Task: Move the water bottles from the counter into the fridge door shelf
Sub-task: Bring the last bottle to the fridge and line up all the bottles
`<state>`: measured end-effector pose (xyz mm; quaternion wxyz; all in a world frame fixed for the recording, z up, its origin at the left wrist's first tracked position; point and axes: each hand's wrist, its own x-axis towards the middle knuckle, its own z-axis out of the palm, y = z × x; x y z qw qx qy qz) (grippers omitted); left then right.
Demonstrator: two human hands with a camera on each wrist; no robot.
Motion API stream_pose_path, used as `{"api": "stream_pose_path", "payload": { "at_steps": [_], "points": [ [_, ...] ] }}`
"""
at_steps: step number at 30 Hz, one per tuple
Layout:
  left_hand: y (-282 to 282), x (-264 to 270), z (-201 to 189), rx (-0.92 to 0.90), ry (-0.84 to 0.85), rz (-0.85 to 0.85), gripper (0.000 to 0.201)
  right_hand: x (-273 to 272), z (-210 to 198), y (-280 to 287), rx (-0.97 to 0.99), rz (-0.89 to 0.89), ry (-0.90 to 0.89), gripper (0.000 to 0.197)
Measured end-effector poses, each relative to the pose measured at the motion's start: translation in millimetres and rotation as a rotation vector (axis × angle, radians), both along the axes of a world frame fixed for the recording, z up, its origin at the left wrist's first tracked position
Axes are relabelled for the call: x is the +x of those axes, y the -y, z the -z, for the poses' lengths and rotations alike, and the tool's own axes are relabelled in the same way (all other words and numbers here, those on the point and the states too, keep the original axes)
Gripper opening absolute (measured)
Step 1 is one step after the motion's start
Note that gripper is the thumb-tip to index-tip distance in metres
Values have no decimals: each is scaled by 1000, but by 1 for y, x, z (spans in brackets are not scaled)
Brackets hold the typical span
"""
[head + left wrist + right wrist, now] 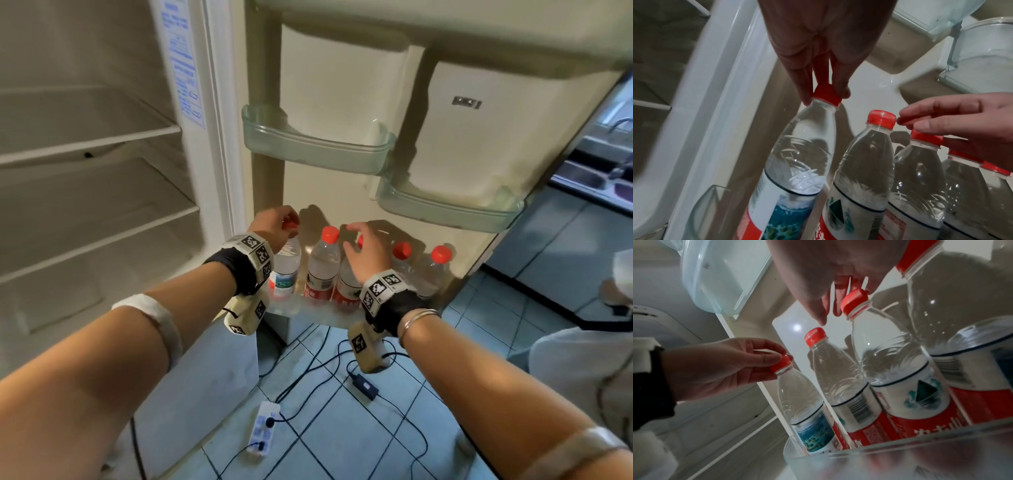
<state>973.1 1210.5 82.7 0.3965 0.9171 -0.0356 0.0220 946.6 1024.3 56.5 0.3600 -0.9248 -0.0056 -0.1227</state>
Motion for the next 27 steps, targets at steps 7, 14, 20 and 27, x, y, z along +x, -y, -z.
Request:
{"api": "stream_pose_path", "payload": {
  "at_steps": [7,14,20,27],
  "points": [
    [-6,6,2,90,19,19,24,-8,-1,19,23,59,89,25],
    [5,-2,7,46,73,-24,23,-31,-4,52,-1,184,79,22],
    [9,-15,-9,-70,166,-90,22,-42,-14,107,-41,418,142,22],
    [17,-30,-24,-32,200,-211,25,-41,-42,166,51,620,218,18]
  ]
}}
